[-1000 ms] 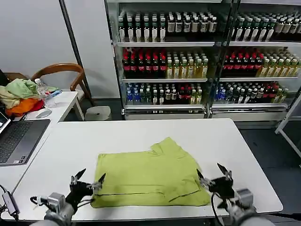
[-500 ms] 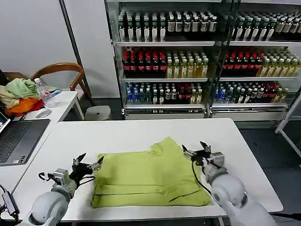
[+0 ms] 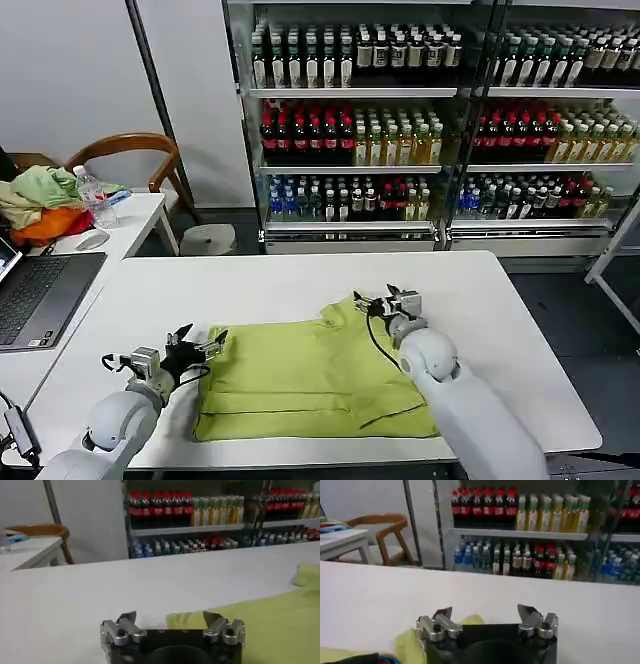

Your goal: Fold and organize the clothes.

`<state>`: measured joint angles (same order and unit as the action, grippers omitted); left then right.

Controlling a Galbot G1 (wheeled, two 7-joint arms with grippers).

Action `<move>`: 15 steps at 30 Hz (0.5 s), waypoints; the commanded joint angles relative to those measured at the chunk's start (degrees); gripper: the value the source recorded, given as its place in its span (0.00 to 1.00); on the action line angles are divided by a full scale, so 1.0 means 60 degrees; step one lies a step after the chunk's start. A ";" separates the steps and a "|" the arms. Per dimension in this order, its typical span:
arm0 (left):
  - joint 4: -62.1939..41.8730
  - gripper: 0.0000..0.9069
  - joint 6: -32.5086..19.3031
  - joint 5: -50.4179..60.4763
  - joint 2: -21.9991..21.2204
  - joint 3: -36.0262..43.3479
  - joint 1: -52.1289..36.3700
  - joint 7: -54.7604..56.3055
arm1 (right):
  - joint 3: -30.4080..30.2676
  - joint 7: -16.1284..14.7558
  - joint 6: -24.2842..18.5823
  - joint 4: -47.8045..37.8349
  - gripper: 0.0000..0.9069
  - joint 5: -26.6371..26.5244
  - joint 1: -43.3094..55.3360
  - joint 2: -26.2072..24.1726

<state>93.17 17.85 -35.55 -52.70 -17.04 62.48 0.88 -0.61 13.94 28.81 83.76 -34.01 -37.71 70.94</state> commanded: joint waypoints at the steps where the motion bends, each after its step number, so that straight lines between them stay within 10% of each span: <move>1: -0.0470 1.00 0.0007 -0.0090 -0.0033 0.0294 -0.0377 -0.0112 | -0.0369 -0.0233 -0.0117 -0.2166 1.00 0.0466 0.0927 0.0995; 11: -0.0518 0.89 -0.0010 -0.0185 -0.0088 0.0301 -0.0473 -0.0110 | -0.0332 -0.0209 -0.0081 -0.2319 1.00 0.0364 0.0876 0.1008; 12: -0.0509 0.54 -0.0005 -0.0180 -0.0094 0.0328 -0.0451 -0.0108 | -0.0339 -0.0168 0.0004 -0.2223 0.92 0.0307 0.0818 0.0975; 13: -0.0514 0.24 -0.0014 -0.0182 -0.0097 0.0340 -0.0443 -0.0112 | -0.0346 -0.0160 0.0061 -0.2184 0.62 0.0256 0.0791 0.0952; 14: -0.0513 0.06 -0.0037 -0.0182 -0.0107 0.0351 -0.0423 -0.0150 | -0.0345 -0.0201 0.0059 -0.2148 0.14 0.0185 0.0740 0.0935; 15: -0.0500 0.06 -0.0021 -0.0183 -0.0120 0.0348 -0.0410 -0.0143 | -0.0343 -0.0220 0.0051 -0.2157 0.00 0.0189 0.0716 0.0944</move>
<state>90.84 17.81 -36.53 -53.31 -15.44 60.38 0.48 -2.17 12.75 28.30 73.05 -32.25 -33.73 75.59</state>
